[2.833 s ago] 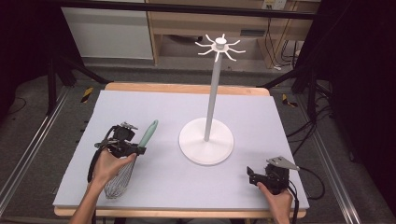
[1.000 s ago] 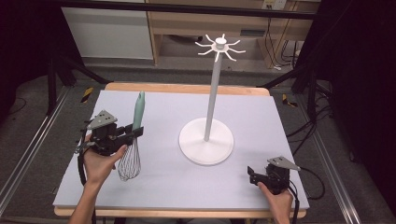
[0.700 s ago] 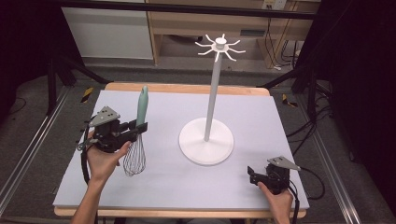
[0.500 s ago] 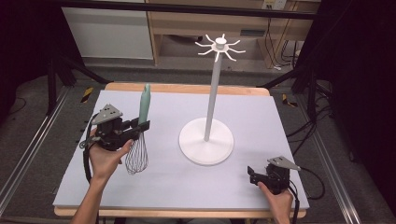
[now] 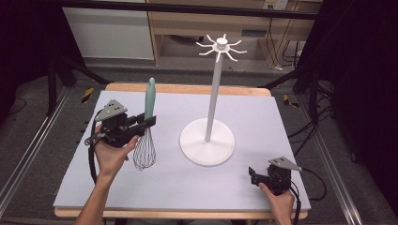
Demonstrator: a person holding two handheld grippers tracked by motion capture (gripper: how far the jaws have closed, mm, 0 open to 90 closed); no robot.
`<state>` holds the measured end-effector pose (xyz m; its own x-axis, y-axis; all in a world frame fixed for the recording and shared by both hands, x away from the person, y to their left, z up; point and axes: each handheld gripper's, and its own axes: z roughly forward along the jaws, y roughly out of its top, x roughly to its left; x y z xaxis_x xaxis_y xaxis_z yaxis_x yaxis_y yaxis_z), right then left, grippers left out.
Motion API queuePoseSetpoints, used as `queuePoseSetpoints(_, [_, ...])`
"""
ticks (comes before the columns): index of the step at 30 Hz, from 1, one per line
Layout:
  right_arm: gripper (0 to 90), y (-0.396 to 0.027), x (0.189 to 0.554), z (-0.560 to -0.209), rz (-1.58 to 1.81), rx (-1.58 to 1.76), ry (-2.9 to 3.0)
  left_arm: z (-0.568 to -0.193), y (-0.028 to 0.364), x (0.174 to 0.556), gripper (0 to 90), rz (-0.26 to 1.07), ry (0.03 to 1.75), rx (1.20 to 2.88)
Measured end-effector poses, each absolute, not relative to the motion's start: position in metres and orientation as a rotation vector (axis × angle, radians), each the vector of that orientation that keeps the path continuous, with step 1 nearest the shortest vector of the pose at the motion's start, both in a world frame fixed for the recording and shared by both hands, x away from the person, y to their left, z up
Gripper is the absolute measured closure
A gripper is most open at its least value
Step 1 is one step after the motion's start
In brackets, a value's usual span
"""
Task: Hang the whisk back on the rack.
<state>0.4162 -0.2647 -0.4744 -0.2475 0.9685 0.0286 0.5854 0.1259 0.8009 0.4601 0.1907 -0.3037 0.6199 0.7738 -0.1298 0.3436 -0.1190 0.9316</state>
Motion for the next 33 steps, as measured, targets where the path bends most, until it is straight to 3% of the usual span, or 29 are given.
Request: queuePoseSetpoints(33, [8.7, -0.265, 0.416, -0.474, 0.981, 1.494, 1.895, -0.270, 0.164, 0.457, 68.7, 0.515, 0.806, 1.670])
